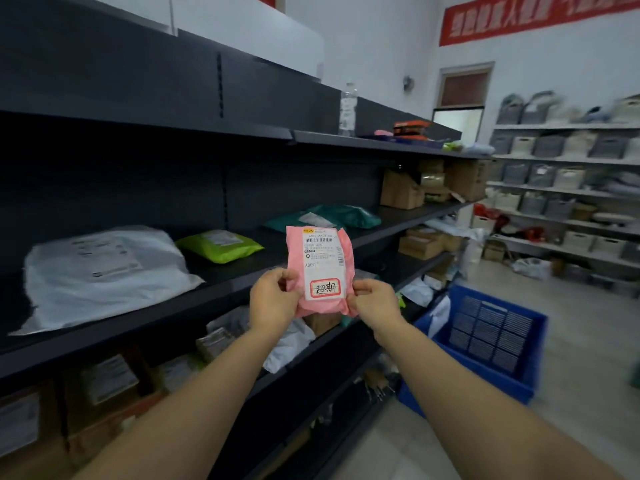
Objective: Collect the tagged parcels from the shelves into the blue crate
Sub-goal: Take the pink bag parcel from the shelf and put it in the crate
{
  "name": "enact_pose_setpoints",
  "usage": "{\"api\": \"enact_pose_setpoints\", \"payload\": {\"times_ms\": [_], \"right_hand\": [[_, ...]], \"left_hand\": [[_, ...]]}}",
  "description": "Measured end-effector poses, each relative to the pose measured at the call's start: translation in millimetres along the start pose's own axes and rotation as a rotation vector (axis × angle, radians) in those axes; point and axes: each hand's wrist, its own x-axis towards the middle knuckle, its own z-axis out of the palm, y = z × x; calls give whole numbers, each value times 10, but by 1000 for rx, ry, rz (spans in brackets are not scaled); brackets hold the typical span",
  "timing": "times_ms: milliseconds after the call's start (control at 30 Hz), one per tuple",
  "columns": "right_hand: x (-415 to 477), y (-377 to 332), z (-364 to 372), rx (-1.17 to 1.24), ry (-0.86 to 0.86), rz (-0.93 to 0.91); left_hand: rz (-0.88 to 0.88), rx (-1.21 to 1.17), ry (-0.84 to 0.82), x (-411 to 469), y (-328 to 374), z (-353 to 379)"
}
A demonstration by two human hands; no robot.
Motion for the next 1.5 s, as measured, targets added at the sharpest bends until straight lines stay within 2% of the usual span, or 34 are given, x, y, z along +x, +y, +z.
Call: {"api": "enact_pose_setpoints", "payload": {"times_ms": [400, 667, 1067, 1500], "right_hand": [[1311, 860, -1414, -56, 218, 136], [1875, 1462, -2502, -74, 306, 185], [2545, 2349, -4420, -143, 321, 213], [3559, 3174, -5594, -84, 296, 267]], "left_hand": [[10, -107, -254, 572, 177, 2267], [30, -117, -353, 479, 531, 3638], [-63, -171, -385, -46, 1169, 5710], [-67, -190, -459, 128, 1385, 7516]]}}
